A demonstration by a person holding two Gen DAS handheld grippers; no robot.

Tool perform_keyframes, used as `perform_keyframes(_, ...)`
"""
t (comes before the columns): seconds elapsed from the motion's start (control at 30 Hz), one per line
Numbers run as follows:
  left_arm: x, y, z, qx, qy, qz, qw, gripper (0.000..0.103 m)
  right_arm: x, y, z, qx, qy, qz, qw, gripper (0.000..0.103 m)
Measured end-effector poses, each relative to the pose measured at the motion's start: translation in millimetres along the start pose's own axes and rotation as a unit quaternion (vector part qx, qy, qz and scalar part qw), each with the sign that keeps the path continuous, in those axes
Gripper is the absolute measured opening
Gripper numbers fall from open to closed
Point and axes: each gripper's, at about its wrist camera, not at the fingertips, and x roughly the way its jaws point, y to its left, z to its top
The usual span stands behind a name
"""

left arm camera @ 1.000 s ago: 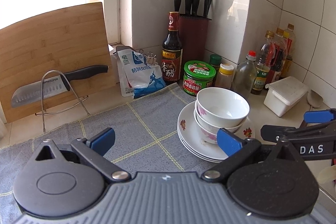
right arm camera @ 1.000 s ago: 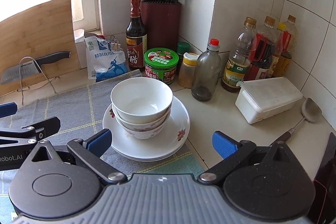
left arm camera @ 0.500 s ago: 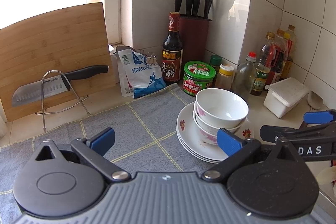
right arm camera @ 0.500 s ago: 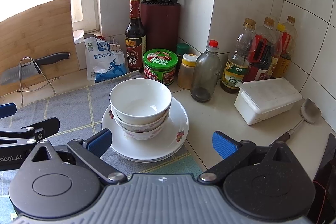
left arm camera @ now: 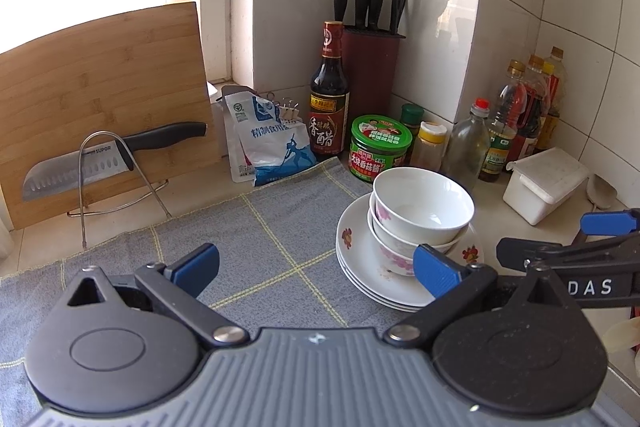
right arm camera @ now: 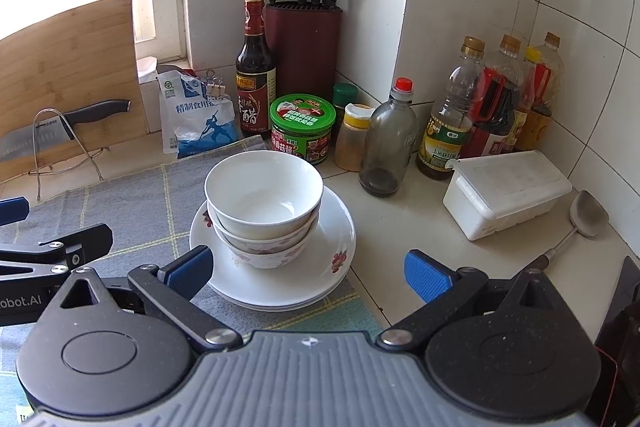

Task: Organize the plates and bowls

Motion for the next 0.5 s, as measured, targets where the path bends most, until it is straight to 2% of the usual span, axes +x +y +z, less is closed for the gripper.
perform_keyframes(0.5, 2.2, 0.6, 0.9, -0.004, 0.002, 0.0, 1.0, 0.102, 2.0, 0.0, 1.9, -0.003, -0.002, -0.002, 1.0, 0.103)
